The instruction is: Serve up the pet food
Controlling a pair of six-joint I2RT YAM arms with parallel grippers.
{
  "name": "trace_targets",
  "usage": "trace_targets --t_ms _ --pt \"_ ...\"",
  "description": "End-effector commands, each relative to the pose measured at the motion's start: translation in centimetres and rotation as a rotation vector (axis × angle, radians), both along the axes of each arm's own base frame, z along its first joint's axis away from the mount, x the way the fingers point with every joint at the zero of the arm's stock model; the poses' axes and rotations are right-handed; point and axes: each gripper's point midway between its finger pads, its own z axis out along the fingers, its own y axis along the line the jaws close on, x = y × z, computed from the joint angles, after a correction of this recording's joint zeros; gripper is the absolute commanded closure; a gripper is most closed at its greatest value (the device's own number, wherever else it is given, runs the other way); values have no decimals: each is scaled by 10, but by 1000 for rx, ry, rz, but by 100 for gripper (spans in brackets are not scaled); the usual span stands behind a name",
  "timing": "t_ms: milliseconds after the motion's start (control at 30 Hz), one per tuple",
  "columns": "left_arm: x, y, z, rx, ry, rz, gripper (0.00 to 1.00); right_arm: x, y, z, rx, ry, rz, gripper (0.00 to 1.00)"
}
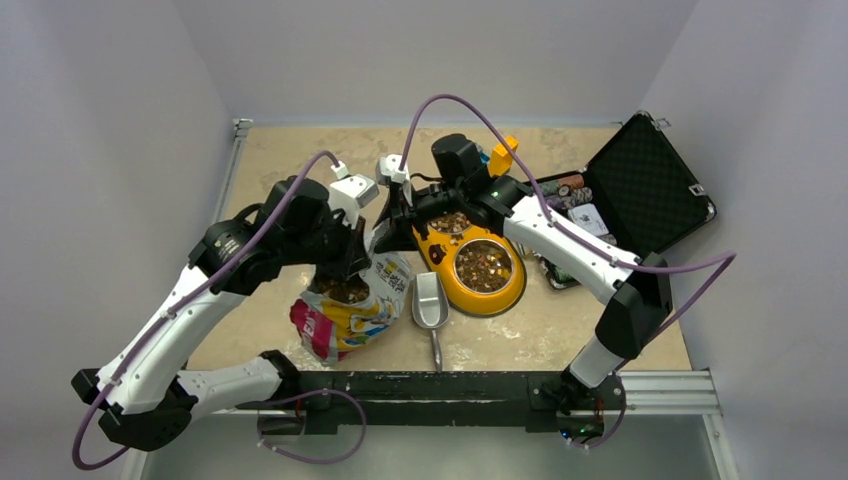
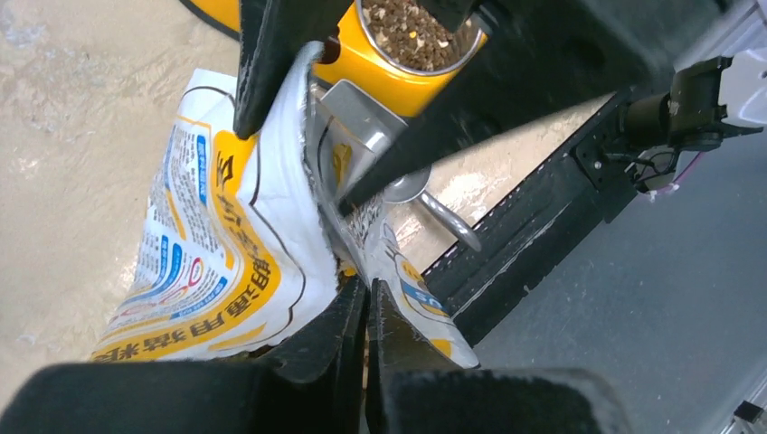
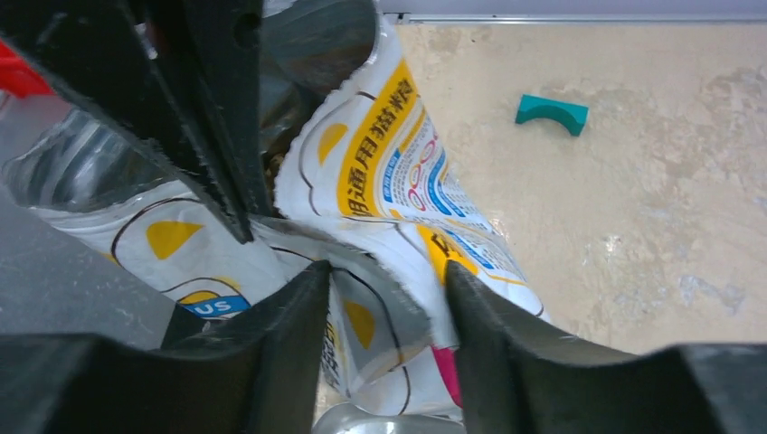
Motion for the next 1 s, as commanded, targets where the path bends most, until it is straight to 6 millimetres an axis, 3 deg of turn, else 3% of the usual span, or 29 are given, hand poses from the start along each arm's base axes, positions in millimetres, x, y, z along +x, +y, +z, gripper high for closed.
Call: trace_targets --t_ms 0,133,200,333,467,633,767,967 --pt "-12 10 39 -97 -54 39 82 5 3 19 55 -58 -35 62" --pt "-29 34 50 -132 -71 103 53 6 -1 27 90 -75 -72 91" --pt "-35 49 52 -123 -73 160 45 8 -2 28 84 -68 -95 100" --pt "-41 78 54 -106 -78 293 36 23 -5 26 64 -38 -213 100" --pt "-52 91 48 -126 -90 318 34 44 -10 21 33 18 -369 100" --pt "-61 96 34 -146 -124 292 33 42 -14 24 45 38 -383 100" --pt "-55 95 25 -120 -146 276 20 41 -16 24 42 55 -369 100" --pt "-46 72 18 -129 -173 168 22 45 -15 25 18 111 -388 100"
